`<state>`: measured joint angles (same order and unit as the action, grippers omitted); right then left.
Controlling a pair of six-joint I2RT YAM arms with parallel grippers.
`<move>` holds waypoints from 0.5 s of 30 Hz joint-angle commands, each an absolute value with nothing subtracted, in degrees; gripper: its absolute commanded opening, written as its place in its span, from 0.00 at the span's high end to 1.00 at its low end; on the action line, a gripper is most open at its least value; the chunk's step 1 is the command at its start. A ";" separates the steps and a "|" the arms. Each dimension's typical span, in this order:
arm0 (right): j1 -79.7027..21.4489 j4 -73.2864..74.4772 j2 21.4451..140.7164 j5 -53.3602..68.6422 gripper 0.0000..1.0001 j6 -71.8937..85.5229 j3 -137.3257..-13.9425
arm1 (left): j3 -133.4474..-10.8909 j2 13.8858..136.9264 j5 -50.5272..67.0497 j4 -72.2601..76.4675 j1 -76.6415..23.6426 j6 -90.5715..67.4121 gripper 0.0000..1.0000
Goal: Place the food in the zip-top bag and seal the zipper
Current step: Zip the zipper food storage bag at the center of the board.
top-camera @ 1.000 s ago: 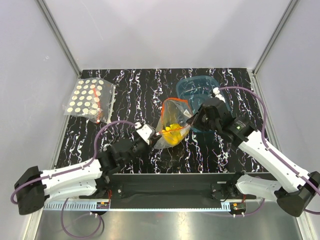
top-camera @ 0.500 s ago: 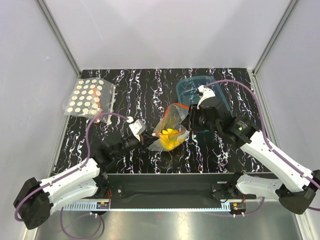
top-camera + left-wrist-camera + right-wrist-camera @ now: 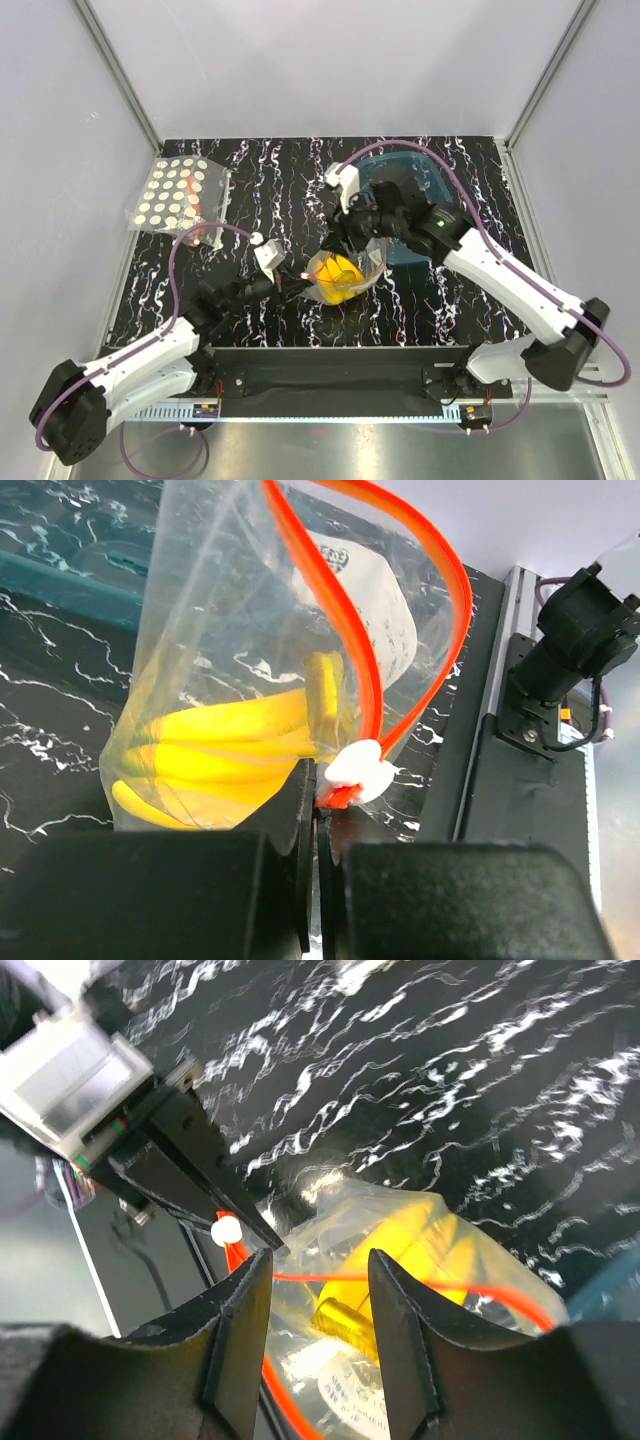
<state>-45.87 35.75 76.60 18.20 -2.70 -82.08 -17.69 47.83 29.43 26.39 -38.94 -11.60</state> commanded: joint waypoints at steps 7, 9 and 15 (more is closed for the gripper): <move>-50.01 32.61 78.22 27.15 0.48 -16.60 -83.15 | -24.96 49.04 32.08 22.41 -37.18 -16.17 1.00; -50.80 32.87 78.40 27.07 0.48 -17.57 -83.14 | -25.83 49.30 32.43 21.72 -36.83 -16.70 1.00; -52.64 34.01 80.59 25.06 0.50 -19.69 -84.64 | -27.16 50.10 34.01 21.01 -36.30 -17.67 1.00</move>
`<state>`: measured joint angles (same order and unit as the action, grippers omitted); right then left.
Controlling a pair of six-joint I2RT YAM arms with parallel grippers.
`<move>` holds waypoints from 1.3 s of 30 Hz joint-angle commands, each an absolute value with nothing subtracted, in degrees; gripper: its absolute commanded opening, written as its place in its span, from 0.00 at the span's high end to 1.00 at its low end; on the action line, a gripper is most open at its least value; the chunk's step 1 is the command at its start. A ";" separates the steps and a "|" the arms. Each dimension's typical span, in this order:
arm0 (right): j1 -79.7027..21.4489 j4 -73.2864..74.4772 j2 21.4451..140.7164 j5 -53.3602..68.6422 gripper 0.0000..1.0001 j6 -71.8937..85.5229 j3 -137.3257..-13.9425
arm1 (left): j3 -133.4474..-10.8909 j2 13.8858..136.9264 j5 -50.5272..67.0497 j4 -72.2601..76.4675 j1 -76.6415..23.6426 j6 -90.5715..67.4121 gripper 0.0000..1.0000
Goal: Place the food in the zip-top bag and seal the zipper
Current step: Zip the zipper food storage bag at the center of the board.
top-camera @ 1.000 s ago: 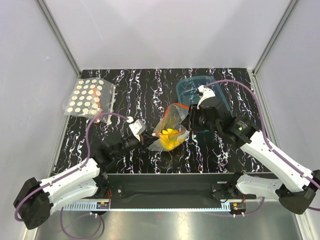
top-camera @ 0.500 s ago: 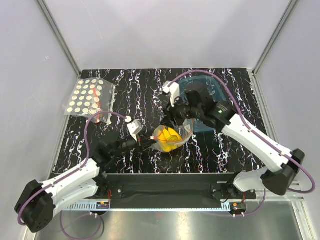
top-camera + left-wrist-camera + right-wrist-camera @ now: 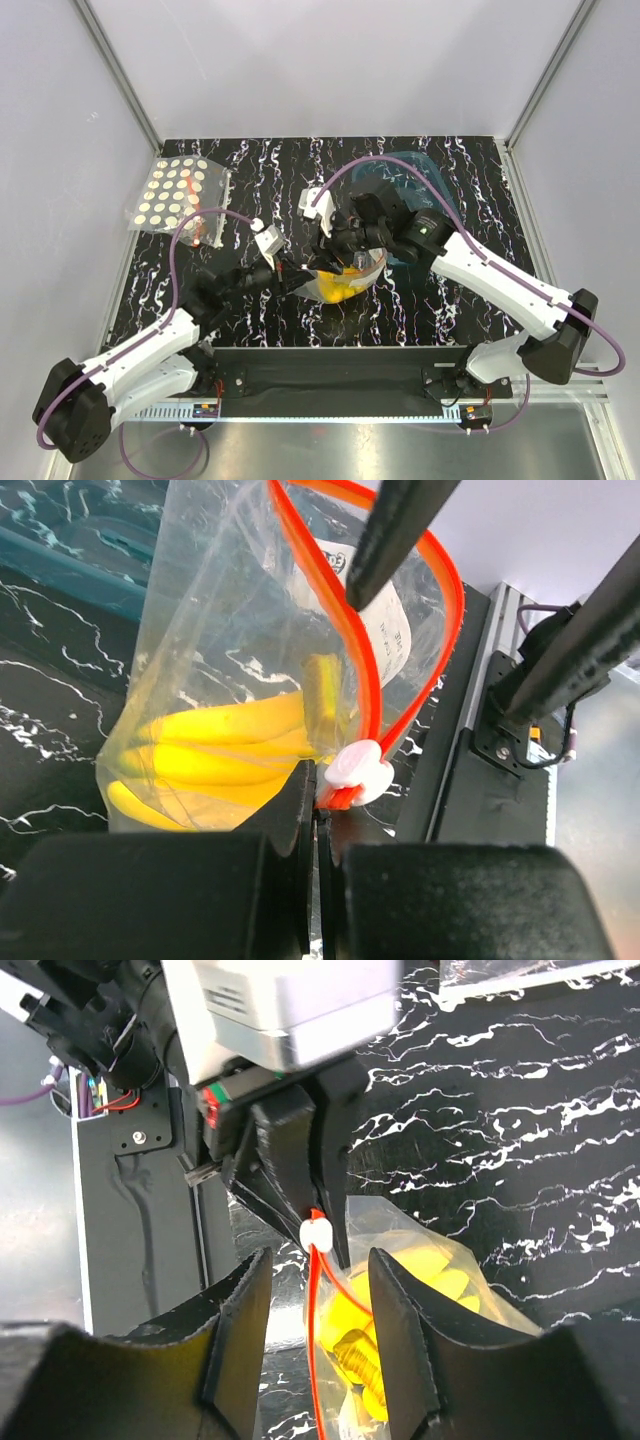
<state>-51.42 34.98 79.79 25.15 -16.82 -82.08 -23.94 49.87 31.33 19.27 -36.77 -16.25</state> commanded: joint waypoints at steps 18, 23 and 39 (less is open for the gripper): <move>-54.23 35.42 84.55 22.67 0.58 -20.57 -86.40 | -28.65 48.60 34.37 17.93 -35.51 -17.93 1.00; -54.93 35.33 84.64 22.77 0.56 -20.48 -85.52 | -29.09 49.22 34.72 17.14 -35.07 -17.84 1.00; -55.37 34.81 85.17 20.21 0.61 -19.95 -84.90 | -29.53 47.72 34.80 15.82 -34.36 -17.93 1.00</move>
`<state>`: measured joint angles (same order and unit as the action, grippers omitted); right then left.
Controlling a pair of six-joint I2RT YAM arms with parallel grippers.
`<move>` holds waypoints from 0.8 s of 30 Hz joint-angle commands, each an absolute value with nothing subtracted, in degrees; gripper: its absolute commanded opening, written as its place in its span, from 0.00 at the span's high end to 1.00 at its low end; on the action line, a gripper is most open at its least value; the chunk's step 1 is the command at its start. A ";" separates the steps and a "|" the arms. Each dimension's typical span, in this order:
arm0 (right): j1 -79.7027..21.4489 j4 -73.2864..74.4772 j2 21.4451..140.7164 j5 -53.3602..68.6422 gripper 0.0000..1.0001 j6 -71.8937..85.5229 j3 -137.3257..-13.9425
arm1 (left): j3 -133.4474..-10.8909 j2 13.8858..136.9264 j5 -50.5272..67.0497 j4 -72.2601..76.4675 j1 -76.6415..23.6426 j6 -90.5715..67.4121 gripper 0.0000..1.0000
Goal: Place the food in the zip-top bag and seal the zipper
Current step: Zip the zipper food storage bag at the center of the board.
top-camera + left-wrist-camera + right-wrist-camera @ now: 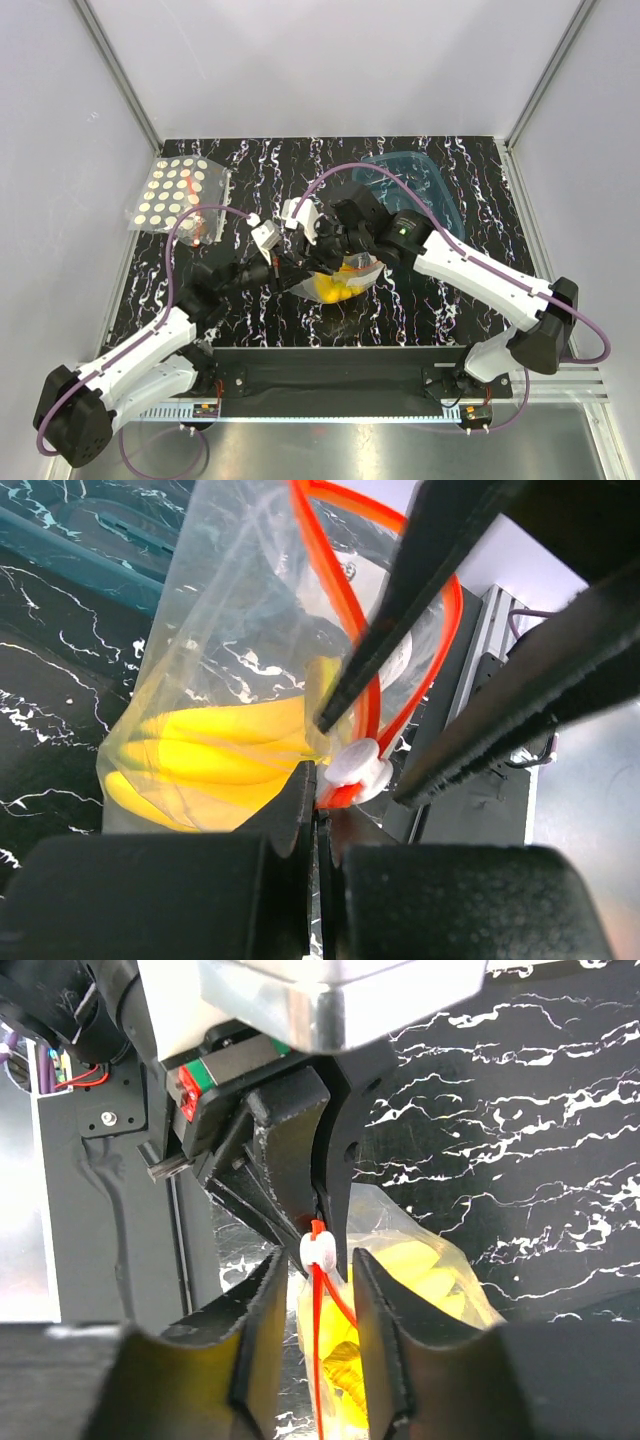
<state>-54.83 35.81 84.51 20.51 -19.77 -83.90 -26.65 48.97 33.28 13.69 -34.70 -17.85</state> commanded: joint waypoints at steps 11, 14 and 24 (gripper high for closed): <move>-55.37 34.28 86.04 18.81 0.88 -20.04 -84.73 | -29.89 47.81 34.63 15.12 -34.01 -17.84 1.00; -55.37 34.19 85.70 18.28 0.91 -20.48 -84.12 | -29.27 47.20 34.10 15.90 -33.49 -18.63 1.00; -55.28 35.16 82.44 15.29 0.95 -20.48 -81.57 | -25.14 47.02 38.76 25.83 -24.44 -28.47 1.00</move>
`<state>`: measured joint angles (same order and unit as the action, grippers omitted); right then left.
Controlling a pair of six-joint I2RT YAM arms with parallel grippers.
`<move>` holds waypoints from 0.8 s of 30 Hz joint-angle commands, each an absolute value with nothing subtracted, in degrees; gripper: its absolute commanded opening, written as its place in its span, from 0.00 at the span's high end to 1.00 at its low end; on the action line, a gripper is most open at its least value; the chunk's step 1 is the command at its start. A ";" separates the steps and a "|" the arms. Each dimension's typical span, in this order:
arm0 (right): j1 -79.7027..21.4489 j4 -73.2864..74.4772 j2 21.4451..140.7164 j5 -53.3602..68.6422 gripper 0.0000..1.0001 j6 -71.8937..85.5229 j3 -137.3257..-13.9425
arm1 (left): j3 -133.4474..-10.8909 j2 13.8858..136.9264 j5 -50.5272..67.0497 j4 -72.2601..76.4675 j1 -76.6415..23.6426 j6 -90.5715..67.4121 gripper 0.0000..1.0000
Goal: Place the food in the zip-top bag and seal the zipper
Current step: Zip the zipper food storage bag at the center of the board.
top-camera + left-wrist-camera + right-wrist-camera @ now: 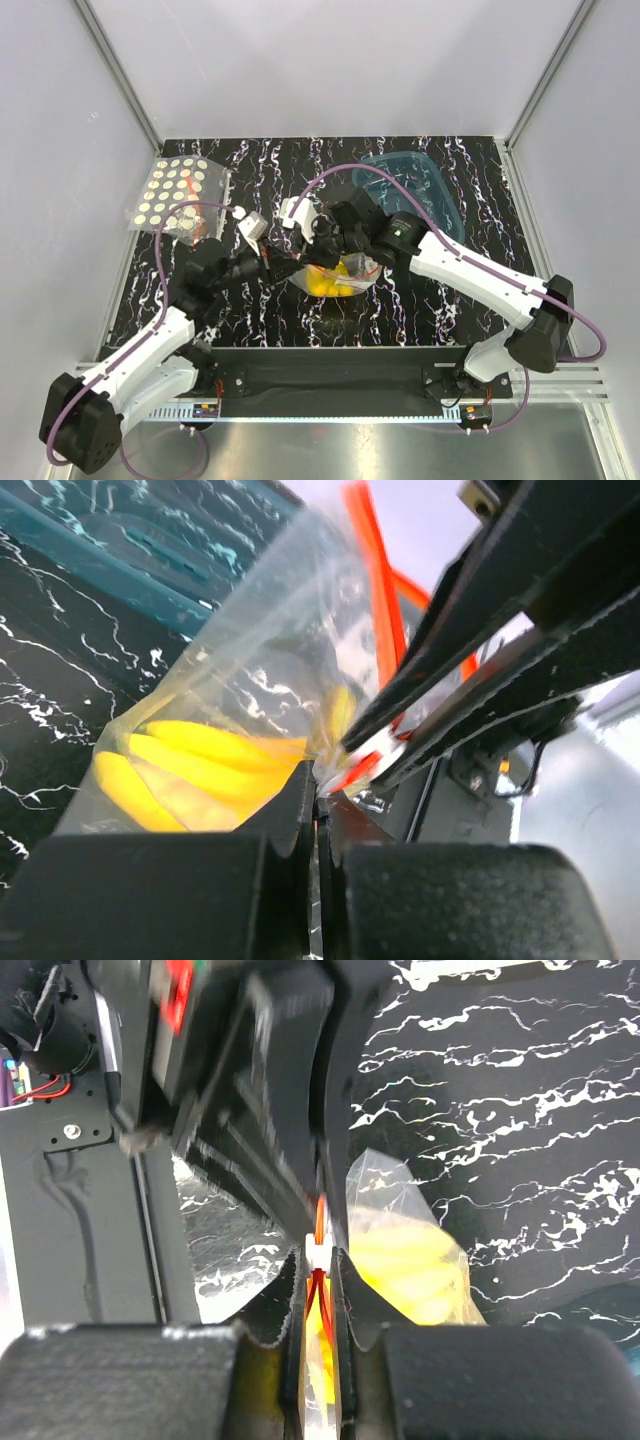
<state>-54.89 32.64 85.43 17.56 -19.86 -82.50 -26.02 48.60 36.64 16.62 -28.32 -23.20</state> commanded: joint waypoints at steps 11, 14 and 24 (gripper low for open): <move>-54.32 35.33 78.93 10.02 0.97 -20.48 -78.40 | -19.43 45.18 43.32 37.08 -11.53 -40.16 1.00; -53.01 35.59 78.05 10.02 0.97 -19.95 -77.52 | -18.46 45.52 44.38 39.72 -6.18 -43.49 1.00; -48.78 34.98 72.78 10.81 0.98 -16.09 -71.11 | -17.49 48.69 43.51 43.77 6.50 -47.90 1.00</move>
